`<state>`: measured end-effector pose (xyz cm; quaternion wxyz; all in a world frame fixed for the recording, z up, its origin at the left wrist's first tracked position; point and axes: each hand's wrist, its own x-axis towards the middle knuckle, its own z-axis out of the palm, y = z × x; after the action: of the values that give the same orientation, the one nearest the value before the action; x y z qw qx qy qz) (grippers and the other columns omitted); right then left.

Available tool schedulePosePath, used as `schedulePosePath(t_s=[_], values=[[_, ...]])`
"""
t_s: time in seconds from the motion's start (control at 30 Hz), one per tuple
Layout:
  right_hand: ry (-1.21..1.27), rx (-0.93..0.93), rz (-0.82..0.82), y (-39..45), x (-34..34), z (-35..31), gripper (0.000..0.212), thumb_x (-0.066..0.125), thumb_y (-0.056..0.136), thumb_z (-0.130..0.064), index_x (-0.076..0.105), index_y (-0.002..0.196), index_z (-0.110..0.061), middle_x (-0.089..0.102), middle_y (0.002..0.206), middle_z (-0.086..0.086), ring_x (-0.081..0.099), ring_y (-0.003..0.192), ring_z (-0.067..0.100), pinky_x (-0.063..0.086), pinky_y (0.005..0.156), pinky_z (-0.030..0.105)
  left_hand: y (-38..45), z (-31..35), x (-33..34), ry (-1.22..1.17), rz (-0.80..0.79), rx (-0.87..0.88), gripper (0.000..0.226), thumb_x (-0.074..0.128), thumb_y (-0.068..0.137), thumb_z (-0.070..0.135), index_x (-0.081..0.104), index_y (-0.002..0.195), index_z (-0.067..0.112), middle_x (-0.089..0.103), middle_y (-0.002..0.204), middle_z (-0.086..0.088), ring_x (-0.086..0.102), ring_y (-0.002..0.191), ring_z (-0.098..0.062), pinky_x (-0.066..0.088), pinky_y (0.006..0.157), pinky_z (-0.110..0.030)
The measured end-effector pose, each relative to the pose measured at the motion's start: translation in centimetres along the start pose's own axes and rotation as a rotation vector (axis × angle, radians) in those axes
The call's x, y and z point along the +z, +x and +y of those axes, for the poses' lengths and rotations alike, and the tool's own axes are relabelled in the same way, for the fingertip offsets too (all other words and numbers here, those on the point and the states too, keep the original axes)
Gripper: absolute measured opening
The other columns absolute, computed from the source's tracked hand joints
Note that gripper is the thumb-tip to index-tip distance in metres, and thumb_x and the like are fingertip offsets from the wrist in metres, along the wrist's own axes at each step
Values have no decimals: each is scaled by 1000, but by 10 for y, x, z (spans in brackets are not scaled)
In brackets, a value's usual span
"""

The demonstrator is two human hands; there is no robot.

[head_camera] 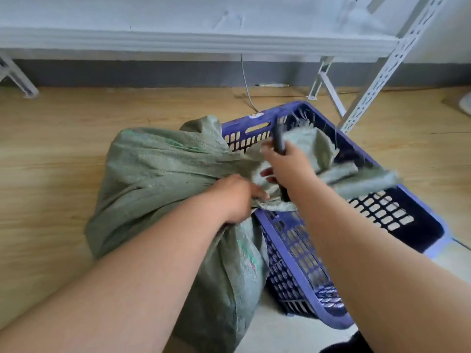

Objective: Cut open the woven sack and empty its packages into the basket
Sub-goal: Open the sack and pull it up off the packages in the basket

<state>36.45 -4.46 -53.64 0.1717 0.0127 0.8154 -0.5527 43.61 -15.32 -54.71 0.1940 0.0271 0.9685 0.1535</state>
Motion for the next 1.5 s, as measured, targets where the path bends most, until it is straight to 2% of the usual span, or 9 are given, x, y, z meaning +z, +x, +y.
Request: schedulePosePath(t_s=[0.1,0.2,0.3,0.5,0.63,0.9,1.17,1.3,1.5], values=[[-573,173,-212,4,5,37,47,52,96,-42,54,131,-10,61,124,15,62,106,31,46,84,30,-3,-10,-19,-189,139,-66,37,57,85,16,67,114,37,66,112,6,59,101,-16,44,84,-23],[-671,298,-312,0,-1,53,58,46,96,-49,52,131,-3,58,125,18,58,110,34,45,94,36,2,-28,-34,80,440,-188,49,58,90,17,49,136,34,42,148,5,39,133,-20,28,112,-37],[-478,161,-44,6,-6,42,43,46,98,-39,52,131,-11,58,102,8,56,89,28,43,76,32,5,-43,-38,203,145,-388,80,60,91,41,12,153,31,4,162,-3,20,145,-30,22,115,-45],[-313,-81,-171,11,29,11,35,57,92,-38,55,124,-25,68,106,7,67,97,32,53,89,47,0,-52,-34,368,-133,-611,83,43,79,78,43,139,20,52,136,-3,51,123,-25,36,81,-33],[-669,34,-276,0,39,22,64,70,82,-44,47,138,-21,59,127,6,55,119,28,44,93,33,-9,-69,-33,105,-107,-594,93,51,75,78,31,148,24,38,151,-6,40,135,-28,38,99,-36],[-771,65,-111,13,51,36,35,65,83,-38,48,66,-12,54,68,4,48,58,19,36,51,27,-24,-60,-42,-33,-58,-421,118,66,64,74,2,154,30,0,162,0,6,149,-27,14,119,-49],[-458,60,-60,39,66,12,33,69,83,-39,61,101,-12,60,86,6,56,77,26,43,65,29,-44,-49,-19,-31,-27,-682,140,84,62,52,-24,148,29,-25,158,-6,-10,147,-35,14,108,-69],[-360,-70,82,41,62,0,28,69,84,-35,63,105,-17,62,87,4,59,82,26,40,67,29,-51,-61,6,-53,13,-805,109,73,79,18,-8,152,28,7,158,-11,19,141,-31,38,97,-50],[-73,-94,365,47,13,-8,21,67,85,-31,58,101,-20,59,84,-6,54,72,11,42,67,25,-32,-46,-26,177,553,-514,49,44,91,3,39,135,25,55,126,-8,45,121,-30,38,81,-38]])
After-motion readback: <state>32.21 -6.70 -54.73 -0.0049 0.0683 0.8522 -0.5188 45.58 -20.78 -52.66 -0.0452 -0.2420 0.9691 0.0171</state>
